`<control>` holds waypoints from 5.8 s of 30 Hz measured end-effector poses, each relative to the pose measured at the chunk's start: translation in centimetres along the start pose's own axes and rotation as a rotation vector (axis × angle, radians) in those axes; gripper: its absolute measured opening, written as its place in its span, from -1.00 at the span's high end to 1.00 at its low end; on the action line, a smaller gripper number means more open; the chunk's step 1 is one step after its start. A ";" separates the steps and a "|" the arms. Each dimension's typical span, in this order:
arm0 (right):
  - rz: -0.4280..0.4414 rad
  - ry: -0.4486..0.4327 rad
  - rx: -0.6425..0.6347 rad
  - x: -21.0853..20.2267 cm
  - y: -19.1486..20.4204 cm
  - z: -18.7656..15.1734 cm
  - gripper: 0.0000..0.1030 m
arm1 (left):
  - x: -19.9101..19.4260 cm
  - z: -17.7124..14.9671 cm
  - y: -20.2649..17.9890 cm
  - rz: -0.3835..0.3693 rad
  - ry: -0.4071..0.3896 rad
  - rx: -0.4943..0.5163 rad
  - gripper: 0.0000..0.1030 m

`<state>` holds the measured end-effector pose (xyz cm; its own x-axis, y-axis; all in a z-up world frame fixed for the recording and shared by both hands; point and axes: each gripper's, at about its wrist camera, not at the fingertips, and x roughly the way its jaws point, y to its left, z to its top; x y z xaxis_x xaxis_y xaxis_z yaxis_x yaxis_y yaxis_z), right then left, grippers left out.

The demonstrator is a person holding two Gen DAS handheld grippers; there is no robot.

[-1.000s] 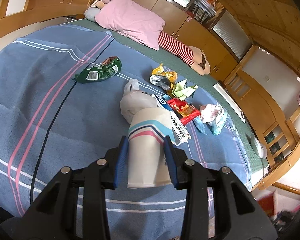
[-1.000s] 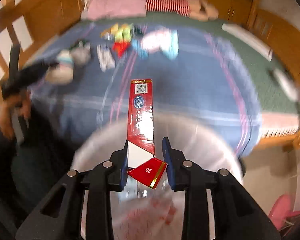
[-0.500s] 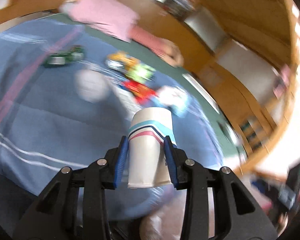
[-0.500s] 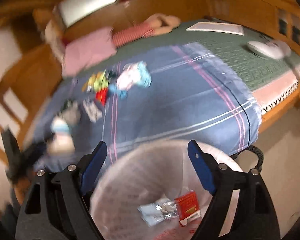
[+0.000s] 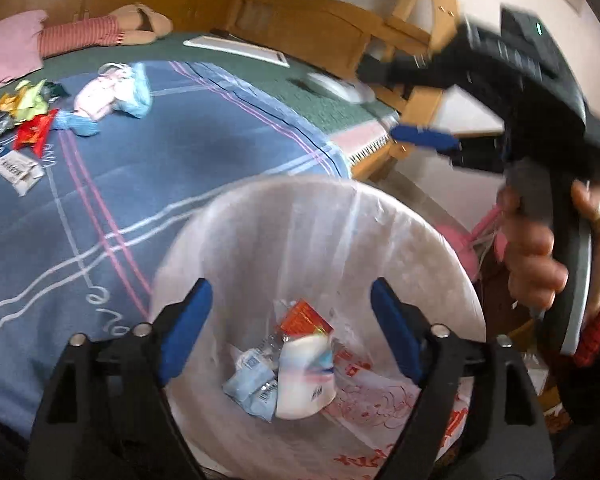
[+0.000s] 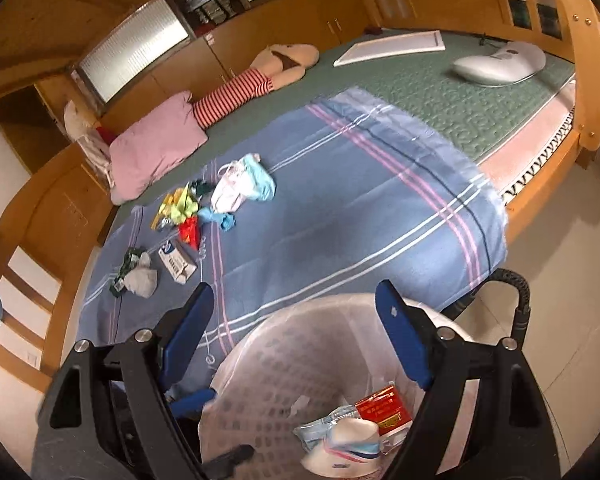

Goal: Collect trash
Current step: 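Carry the red box and paper cup to the wastebasket and release both, then move both grippers back toward the ointment box and white tissue on the bed, then grasp the white ointment box with the right gripper while the left gripper grasps the white plastic bag, then carry ointment box and plastic bag over the wastebasket and open both grippers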

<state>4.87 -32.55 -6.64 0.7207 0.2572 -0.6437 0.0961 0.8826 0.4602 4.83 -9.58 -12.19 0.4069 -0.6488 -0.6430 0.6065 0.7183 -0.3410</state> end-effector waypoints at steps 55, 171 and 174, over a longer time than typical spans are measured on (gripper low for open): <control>-0.047 0.087 -0.360 6.8 13.3 -6.0 -0.09 | -13.3 -1.4 21.5 0.570 -0.298 -0.672 -0.93; -0.194 0.342 -0.470 4.3 4.2 -5.8 -0.46 | -11.1 -1.2 16.2 0.690 -0.244 -0.531 0.27; -0.127 0.282 -0.390 3.8 4.6 -4.5 -0.52 | -11.0 -1.1 16.2 0.686 -0.244 -0.535 0.27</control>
<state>4.96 -25.71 -9.70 0.5011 0.1870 -0.8450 -0.1318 0.9815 0.1391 9.40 9.54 -11.41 0.7327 -0.0268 -0.6800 -0.1965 0.9483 -0.2491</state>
